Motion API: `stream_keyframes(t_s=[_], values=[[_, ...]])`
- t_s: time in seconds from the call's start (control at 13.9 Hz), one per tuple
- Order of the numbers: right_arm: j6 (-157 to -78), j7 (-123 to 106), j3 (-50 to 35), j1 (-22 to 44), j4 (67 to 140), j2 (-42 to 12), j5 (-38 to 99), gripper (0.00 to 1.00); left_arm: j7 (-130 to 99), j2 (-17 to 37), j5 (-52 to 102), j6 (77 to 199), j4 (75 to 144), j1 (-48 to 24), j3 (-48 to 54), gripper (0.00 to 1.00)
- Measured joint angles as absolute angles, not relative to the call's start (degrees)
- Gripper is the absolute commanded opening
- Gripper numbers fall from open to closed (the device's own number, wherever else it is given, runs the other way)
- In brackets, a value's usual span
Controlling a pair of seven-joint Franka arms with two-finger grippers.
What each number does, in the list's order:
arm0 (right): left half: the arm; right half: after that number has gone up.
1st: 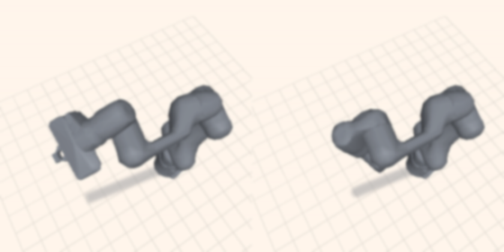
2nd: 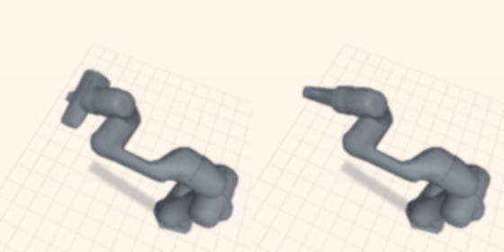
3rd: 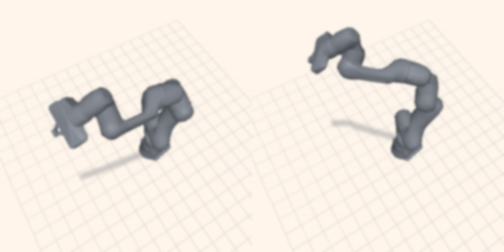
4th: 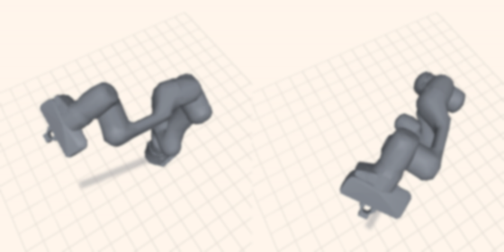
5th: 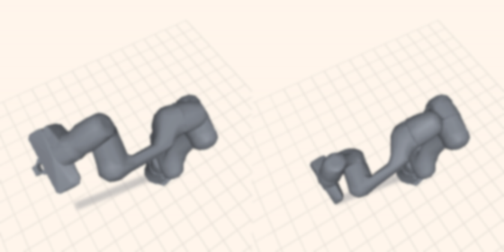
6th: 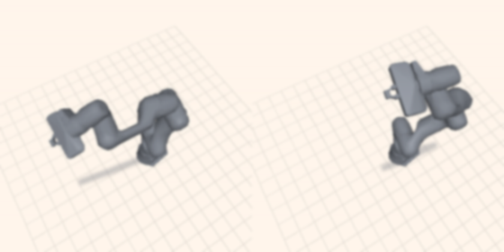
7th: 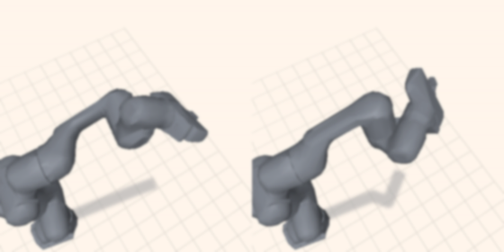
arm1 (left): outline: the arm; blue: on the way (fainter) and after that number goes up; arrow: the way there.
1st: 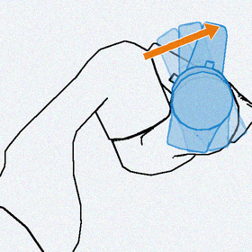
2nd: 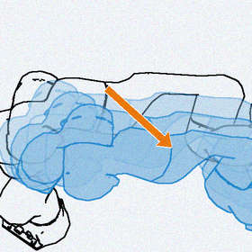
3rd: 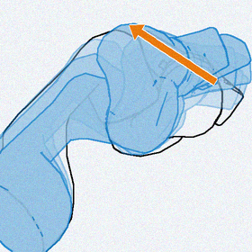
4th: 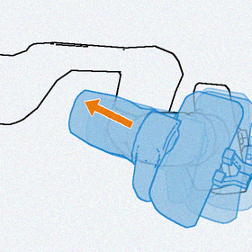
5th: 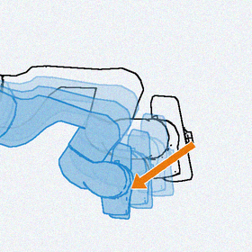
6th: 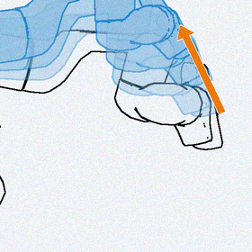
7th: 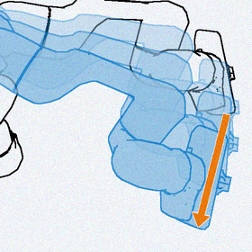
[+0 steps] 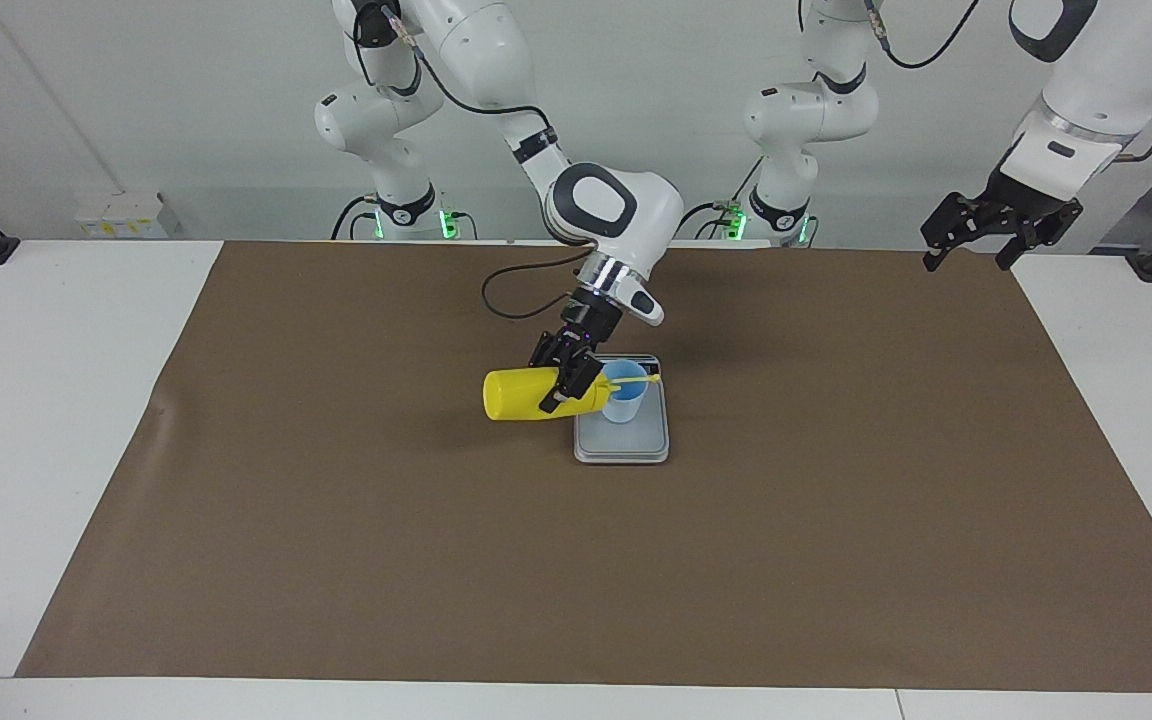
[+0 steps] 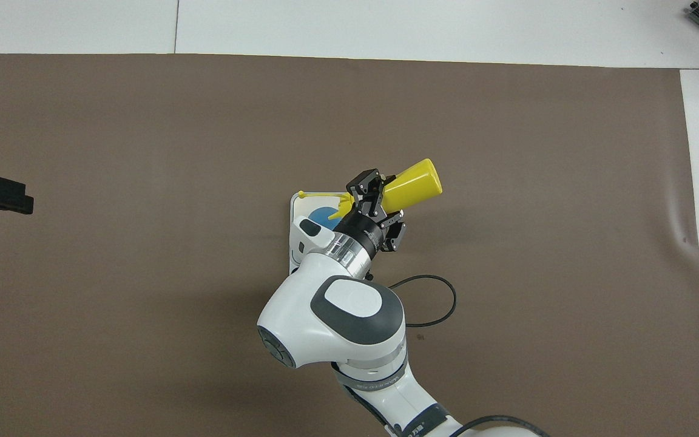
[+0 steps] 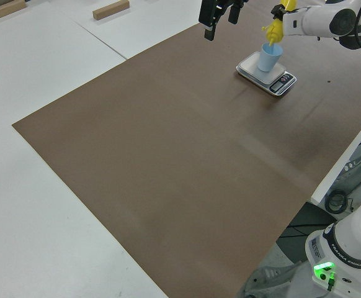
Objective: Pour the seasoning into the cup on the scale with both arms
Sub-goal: 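Tilt the bottle nozzle down into the blue cup to pour, then raise the bottle upright and carry it back beside the scale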
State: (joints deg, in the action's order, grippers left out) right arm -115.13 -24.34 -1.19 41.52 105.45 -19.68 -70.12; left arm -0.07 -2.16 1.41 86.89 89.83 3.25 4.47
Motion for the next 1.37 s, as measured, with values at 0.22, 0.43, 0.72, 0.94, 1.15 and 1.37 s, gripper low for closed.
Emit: stream_keyframes(t_s=[0.22,0.43,0.72,0.94,1.15,1.37], values=[[-115.1,-24.2,-1.2,41.5,105.5,-19.5,-70.1,0.0,-0.1,-2.2,1.4,86.9,89.8,3.2,4.5,1.0],[-115.1,-24.1,-1.1,41.5,105.5,-19.5,-70.1,0.0,-0.1,-2.2,1.4,86.9,89.8,3.2,4.5,1.0],[-115.2,-23.8,-1.1,41.5,105.5,-19.4,-70.1,0.0,-0.1,-2.2,1.4,86.9,89.8,3.2,4.5,1.0],[-116.7,-21.8,-0.9,40.8,105.4,-18.6,-70.1,0.0,-0.1,-2.2,1.4,86.9,89.8,3.2,4.5,1.0],[-120.7,-21.2,-0.9,37.7,105.4,-16.2,-67.3,0.0,-0.1,-2.2,1.4,86.9,89.8,3.2,4.5,1.0],[-122.2,-20.8,-0.9,35.7,105.4,-14.1,-62.3,0.0,-0.1,-2.2,1.4,86.9,89.8,3.2,4.5,1.0]])
